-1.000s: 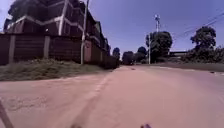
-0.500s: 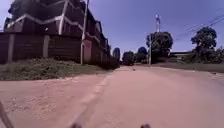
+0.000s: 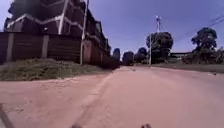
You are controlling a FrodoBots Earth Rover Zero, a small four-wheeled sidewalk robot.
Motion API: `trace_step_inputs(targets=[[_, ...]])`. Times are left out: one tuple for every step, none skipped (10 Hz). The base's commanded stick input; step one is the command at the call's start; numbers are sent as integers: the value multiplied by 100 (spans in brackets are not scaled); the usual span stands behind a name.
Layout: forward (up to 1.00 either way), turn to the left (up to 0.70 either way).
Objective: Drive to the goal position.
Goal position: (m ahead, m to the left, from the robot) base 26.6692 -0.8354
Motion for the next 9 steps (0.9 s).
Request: trace_step_inputs(targets=[[30,-75],[30,-74],[30,-60],[30,-45],[30,0],[30,0],[30,0],[30,0],[30,0]])
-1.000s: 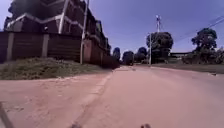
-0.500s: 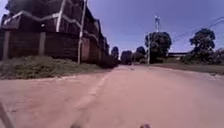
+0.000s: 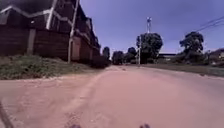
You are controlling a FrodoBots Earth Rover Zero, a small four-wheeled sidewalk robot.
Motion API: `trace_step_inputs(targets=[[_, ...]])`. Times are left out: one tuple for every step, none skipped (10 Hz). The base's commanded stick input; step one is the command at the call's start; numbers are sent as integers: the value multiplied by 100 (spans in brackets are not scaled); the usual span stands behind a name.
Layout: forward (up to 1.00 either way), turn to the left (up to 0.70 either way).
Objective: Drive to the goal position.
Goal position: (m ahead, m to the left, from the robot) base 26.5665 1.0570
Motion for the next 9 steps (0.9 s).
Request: trace_step_inputs(targets=[[30,0],[30,0],[30,0],[30,0],[30,0],[30,0],[30,0],[30,0],[30,0]])
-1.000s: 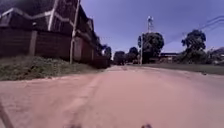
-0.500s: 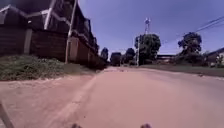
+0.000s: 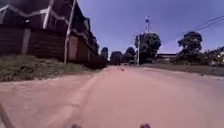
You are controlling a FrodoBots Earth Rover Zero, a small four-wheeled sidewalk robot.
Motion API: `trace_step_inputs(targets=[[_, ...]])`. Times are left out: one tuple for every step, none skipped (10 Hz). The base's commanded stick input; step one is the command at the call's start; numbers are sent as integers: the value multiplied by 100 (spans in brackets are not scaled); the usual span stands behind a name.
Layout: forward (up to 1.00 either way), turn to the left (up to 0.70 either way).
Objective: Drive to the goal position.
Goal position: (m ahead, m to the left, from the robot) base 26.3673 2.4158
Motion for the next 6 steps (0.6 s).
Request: trace_step_inputs(targets=[[30,0],[30,0],[30,0],[30,0],[30,0],[30,0]])
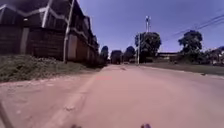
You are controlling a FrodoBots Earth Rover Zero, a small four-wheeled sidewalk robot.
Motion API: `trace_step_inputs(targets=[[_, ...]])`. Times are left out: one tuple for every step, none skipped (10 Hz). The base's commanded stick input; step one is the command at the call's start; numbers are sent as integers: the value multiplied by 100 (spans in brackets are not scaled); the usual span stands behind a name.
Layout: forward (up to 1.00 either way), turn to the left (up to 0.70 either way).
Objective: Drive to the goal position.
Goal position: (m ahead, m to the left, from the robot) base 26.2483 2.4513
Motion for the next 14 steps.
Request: trace_step_inputs(targets=[[30,0],[30,0],[30,0],[30,0],[30,0],[30,0],[30,0],[30,0],[30,0],[30,0],[30,0],[30,0],[30,0],[30,0]])
